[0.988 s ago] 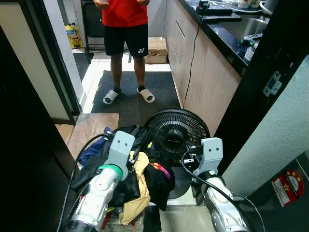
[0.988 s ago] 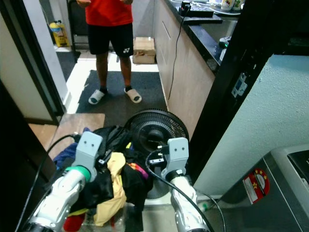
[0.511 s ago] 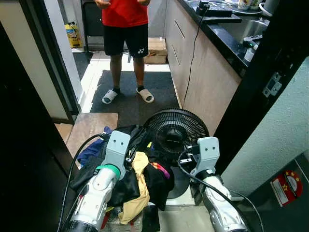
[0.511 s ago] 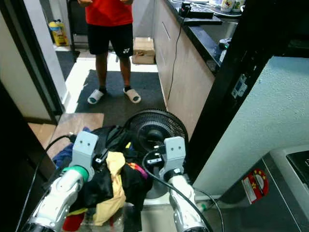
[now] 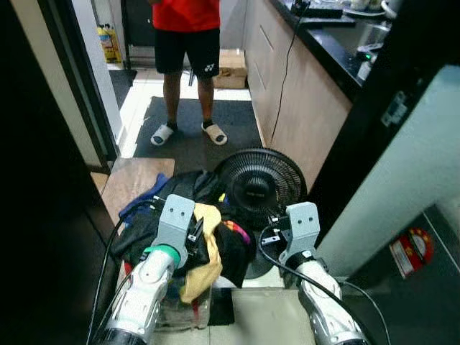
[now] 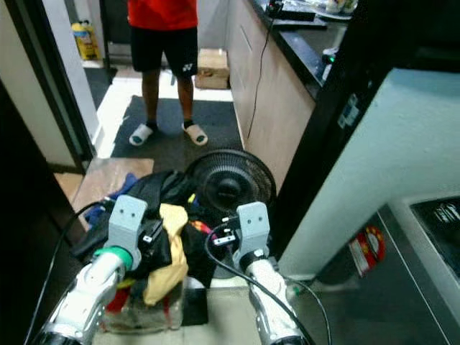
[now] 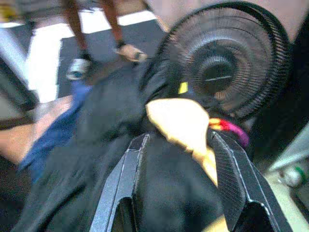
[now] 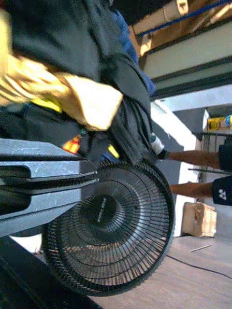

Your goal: Clothes washing

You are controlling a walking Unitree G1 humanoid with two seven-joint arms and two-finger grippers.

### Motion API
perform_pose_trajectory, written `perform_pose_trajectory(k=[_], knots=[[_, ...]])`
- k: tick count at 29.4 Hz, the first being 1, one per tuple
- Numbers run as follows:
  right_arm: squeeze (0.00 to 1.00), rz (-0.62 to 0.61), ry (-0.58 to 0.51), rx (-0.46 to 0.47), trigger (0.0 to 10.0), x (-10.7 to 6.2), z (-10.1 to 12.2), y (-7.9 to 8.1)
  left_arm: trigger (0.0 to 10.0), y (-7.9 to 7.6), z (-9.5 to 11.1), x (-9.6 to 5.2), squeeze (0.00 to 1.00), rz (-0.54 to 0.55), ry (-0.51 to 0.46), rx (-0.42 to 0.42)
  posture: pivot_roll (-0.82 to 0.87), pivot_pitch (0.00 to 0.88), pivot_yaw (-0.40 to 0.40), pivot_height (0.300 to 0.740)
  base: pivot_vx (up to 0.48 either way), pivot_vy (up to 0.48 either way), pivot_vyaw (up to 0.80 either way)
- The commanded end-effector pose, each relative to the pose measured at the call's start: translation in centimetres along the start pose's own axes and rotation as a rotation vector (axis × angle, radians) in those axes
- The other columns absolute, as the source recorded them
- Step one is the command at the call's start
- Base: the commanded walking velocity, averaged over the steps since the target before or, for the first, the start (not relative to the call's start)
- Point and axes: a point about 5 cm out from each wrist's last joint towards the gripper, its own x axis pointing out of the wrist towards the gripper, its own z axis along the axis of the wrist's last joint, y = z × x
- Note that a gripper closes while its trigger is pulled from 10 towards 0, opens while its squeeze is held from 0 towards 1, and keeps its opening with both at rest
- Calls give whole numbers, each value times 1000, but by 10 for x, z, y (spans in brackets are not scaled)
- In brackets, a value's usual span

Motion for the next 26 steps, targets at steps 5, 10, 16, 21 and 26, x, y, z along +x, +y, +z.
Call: perform_pose_trajectory(k=[5,10,16,21,26], knots=[[0,20,5,-39,10000,-2,-1,2,10000,-1,-9,-4,0,3,33,-4,81,18,2,740,-480,0,788],[0,33,6,-40,10000,-2,-2,4,10000,-1,-9,-4,0,4,30,-6,81,18,2,740,-252,0,473],[0,55,4,-22,10000,-3,-2,7,10000,-2,-9,-3,0,7,29,-1,78,24,2,740,0,0,0],[0,60,5,-24,10000,-3,-2,8,10000,-1,-8,-3,0,12,7,7,75,27,3,740,170,0,0],[0,60,7,-25,10000,-4,-2,8,10000,-1,-8,-3,0,11,6,8,75,27,4,740,480,0,0]])
